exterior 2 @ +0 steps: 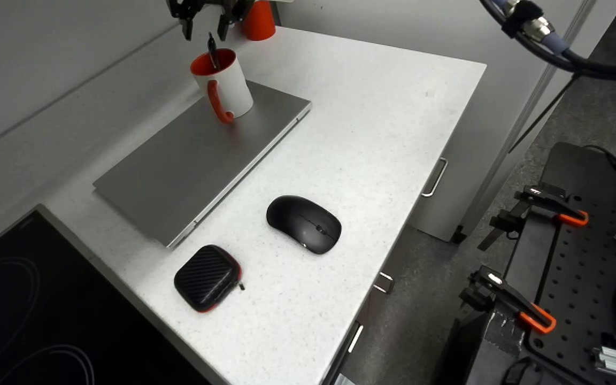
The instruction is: Pick up the pen from the cup and place it on the table
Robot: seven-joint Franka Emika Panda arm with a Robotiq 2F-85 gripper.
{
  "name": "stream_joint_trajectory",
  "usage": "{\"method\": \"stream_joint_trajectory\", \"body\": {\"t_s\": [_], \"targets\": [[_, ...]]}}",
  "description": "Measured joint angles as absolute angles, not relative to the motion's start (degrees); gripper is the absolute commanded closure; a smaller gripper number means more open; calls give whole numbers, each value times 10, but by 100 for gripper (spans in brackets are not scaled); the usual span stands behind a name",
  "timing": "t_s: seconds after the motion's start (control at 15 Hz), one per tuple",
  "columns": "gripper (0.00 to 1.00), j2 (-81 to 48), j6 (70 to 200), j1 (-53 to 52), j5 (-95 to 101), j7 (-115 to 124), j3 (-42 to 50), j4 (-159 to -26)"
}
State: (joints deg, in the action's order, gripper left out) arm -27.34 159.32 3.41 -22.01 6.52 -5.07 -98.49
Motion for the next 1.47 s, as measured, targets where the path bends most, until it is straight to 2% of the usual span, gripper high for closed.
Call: {"method": "stream_joint_trajectory", "body": {"t_s": [0.27, 0.33, 1.0, 1.47], "targets": [[97, -273, 1593, 43, -232, 65, -59, -984], [100, -273, 1593, 46, -237, 65, -62, -984], [99, -259, 1599, 68, -281, 61, -79, -985], [99, -178, 1632, 118, -360, 35, -86, -1027]]}}
